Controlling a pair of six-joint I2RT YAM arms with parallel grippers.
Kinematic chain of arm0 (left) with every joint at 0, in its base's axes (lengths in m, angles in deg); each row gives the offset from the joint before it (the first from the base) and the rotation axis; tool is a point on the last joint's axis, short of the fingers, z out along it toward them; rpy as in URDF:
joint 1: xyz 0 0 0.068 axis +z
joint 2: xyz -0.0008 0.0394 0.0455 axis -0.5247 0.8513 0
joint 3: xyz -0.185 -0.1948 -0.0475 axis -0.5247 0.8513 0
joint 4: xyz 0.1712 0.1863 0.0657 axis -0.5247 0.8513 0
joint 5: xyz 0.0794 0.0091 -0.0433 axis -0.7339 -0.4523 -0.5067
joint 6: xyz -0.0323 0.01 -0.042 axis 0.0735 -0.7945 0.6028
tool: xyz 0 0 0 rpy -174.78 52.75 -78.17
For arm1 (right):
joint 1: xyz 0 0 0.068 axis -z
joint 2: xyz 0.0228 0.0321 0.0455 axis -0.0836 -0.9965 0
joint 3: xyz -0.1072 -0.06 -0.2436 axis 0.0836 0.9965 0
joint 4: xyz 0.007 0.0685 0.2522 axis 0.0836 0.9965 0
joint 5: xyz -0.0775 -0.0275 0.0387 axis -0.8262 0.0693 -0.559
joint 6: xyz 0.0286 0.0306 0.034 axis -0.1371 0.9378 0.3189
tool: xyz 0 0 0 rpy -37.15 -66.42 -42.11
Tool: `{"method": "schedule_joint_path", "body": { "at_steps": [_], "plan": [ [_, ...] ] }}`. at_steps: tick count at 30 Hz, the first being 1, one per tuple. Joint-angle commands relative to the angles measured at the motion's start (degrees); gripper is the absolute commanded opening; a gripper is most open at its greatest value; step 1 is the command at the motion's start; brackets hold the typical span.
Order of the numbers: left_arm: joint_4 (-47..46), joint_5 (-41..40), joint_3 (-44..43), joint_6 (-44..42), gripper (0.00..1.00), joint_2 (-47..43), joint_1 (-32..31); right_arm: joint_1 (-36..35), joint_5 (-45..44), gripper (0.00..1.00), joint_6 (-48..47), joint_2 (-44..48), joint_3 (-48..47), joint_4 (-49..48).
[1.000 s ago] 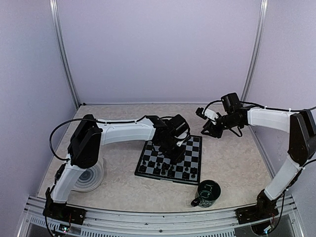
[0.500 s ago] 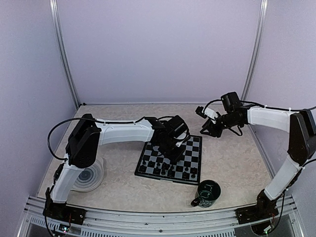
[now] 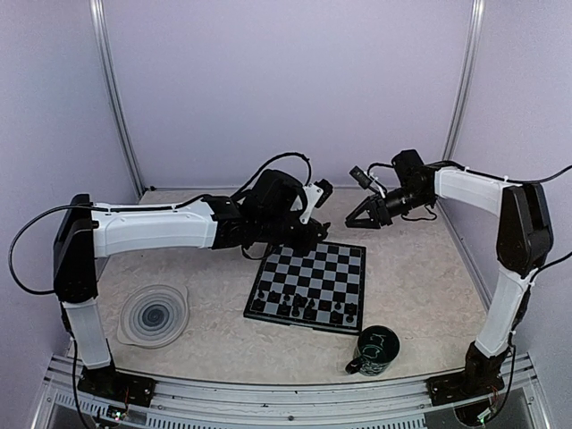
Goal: Set up the chess pieces on the board
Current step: Pass from the left arm to the right
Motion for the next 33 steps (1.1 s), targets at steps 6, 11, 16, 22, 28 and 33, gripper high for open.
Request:
{"method": "schedule_joint_path", "body": {
  "at_steps": [6,11,16,22,28,33],
  "plan": [
    [-5.42,-2.74,1.31,-2.93,0.19,0.29,-1.38,-1.93,20.98,0.44,3.83,-4.24,-0.82,10.14],
    [-4.81,-2.97,0.4,-3.7,0.19,0.41,-1.76,-3.55,22.53,0.44,4.97,-6.15,-2.04,9.86],
    [-4.13,-2.99,0.04,-4.24,0.19,0.48,-2.02,-3.98,24.09,0.42,6.3,-7.98,-3.79,9.36],
    [-3.91,-2.69,-0.39,-4.7,0.19,0.5,-2.45,-4.6,24.28,0.37,6.99,-9.47,-4.65,8.93],
    [-3.48,-2.12,-1.69,-5.26,0.19,1.26,-3.01,-4.69,24.99,0.29,7.52,-10.81,-5.54,8.79],
    [-3.01,-1.54,-2.54,-5.91,0.19,1.9,-3.27,-4.7,25.5,0.26,7.61,-11.43,-5.68,8.8]
  ]
}}
